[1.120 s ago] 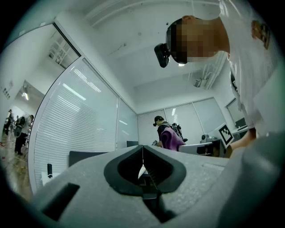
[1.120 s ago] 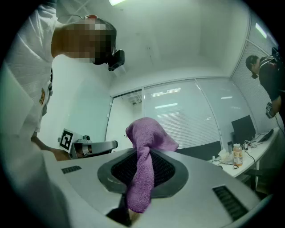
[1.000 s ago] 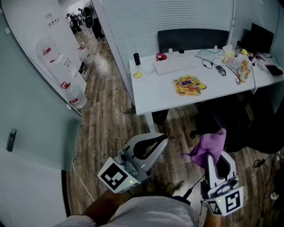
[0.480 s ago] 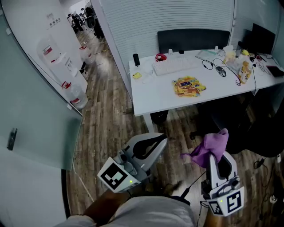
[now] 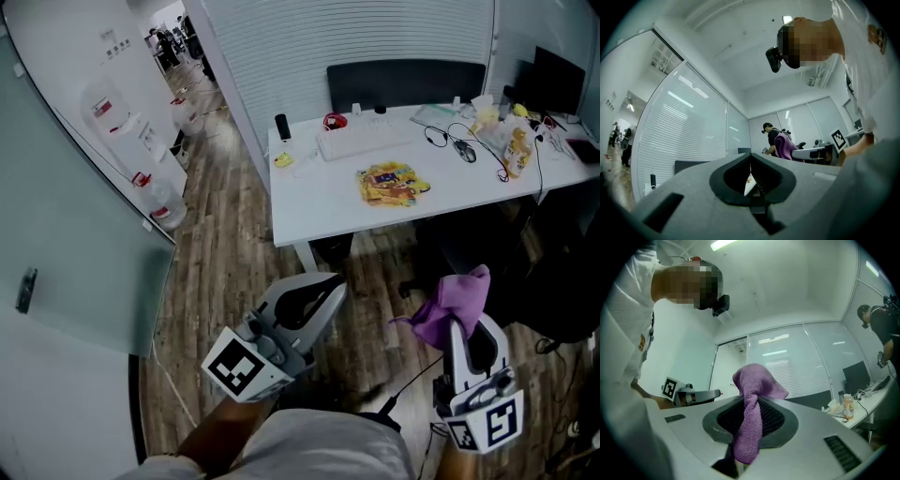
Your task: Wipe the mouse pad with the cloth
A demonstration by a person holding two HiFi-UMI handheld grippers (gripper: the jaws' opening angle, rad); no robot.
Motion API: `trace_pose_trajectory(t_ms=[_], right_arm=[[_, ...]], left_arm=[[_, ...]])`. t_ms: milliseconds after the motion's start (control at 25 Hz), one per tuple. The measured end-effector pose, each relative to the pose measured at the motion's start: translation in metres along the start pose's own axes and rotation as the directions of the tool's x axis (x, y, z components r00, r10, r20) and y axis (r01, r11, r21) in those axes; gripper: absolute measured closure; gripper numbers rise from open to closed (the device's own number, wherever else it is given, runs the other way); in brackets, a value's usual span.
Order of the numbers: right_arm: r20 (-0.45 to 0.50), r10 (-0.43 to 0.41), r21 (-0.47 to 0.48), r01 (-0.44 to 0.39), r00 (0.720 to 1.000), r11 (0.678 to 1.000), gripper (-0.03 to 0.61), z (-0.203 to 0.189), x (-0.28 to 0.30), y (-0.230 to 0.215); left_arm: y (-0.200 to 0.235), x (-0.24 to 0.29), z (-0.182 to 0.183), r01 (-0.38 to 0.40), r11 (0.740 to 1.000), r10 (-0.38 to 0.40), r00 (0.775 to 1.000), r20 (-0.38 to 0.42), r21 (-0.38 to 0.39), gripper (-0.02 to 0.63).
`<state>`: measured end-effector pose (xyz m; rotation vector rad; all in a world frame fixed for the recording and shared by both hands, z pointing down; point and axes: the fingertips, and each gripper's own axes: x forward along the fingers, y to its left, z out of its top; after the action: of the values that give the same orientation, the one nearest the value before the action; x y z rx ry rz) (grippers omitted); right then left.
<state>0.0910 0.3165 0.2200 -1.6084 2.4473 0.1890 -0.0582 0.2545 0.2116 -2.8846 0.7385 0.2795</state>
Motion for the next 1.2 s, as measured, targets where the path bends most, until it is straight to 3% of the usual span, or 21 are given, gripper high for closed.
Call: trace_pose_trajectory(t_ms=[640,1200], right_arm=[[-0.025,0.031,-0.025,-0.032,0.999,0.999,0.512,-0.016,0.042,-0.039],[-0.063,-0.004,-0.034,0.002,0.998,0.999,0.512,-0.049,0.152,-0.096]], left_arm=[[0.042,0.043,-0.022,-0.022,1.000,0.022,1.000,0.009,0.010,0.598],[0.151,0.108,-0.058,0.011,1.000,-0.010,1.000,-0.019,0.009,0.598]])
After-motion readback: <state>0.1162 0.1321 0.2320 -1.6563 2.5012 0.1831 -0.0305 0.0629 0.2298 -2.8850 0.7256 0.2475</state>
